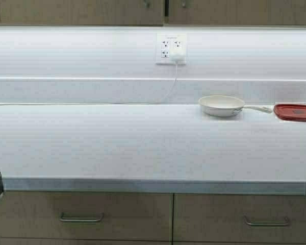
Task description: Open the cabinet, put the pot inside, then close it
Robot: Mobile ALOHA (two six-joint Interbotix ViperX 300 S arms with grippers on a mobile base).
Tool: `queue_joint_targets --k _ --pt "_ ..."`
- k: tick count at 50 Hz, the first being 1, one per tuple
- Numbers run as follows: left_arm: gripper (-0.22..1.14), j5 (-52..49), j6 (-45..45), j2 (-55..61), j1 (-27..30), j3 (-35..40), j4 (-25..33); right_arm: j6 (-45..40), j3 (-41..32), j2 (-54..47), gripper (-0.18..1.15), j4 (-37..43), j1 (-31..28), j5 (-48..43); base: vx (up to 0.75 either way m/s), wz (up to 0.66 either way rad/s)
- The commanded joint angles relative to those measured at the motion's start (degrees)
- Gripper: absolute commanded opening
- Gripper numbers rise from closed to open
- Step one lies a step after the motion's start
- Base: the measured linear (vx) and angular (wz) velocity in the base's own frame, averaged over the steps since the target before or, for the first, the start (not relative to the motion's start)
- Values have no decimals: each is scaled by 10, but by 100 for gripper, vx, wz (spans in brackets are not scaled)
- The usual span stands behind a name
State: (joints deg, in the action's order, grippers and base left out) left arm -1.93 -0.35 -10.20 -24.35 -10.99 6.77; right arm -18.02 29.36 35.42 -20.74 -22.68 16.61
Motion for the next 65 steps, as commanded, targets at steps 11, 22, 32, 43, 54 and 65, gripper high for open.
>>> queue_joint_targets --k 11,22,32,43,54,65 --pt "4 2 -4 -113 -12 -92 -1 1 -40 -31 6 1 1 -8 9 0" --pt "4 4 -4 -122 -12 -116 -1 1 -105 -110 6 -3 1 -8 6 0" --pt "4 5 -4 -117 -13 -113 -2 2 -98 -83 6 -2 1 -1 3 -1" --pt "4 7 -4 -100 -13 -111 -1 3 -52 -18 6 -3 1 3 2 -1" --pt "4 15 -1 -96 -12 -115 -1 4 -37 -4 6 -6 1 18 0 0" --pt "4 16 -2 -99 -12 -118 -1 4 -26 -4 6 -6 1 18 0 0"
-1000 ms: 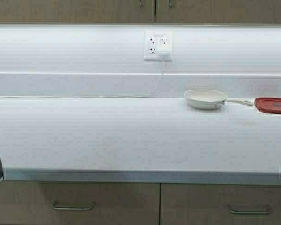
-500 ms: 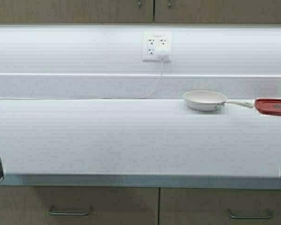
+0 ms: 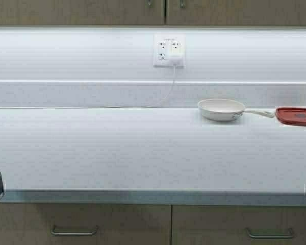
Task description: Open the cabinet, put the pot inside, then close it
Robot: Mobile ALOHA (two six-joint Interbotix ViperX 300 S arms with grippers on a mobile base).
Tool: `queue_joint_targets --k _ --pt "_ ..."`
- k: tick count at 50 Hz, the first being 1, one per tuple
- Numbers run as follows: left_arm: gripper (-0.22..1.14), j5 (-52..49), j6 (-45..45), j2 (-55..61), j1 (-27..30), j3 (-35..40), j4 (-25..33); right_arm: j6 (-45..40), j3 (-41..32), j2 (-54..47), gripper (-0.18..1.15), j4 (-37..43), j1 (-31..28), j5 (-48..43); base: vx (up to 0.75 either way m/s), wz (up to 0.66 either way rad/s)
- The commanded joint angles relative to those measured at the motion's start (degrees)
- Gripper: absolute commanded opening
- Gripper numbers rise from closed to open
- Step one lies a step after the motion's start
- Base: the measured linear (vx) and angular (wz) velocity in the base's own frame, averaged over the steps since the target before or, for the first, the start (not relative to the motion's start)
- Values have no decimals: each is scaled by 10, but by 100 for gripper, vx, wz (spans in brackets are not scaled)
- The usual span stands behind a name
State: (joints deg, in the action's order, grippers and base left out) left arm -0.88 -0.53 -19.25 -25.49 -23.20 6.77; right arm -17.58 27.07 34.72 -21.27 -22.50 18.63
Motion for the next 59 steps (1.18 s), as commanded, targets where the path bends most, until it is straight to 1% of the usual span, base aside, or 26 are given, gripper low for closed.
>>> queue_joint_targets --k 1,59 --pt "4 5 0 -10 -1 4 -2 0 -4 4 6 -1 -1 -3 0 0" --pt "4 7 -2 -5 -2 0 -1 1 -2 4 6 -9 -1 -2 0 0"
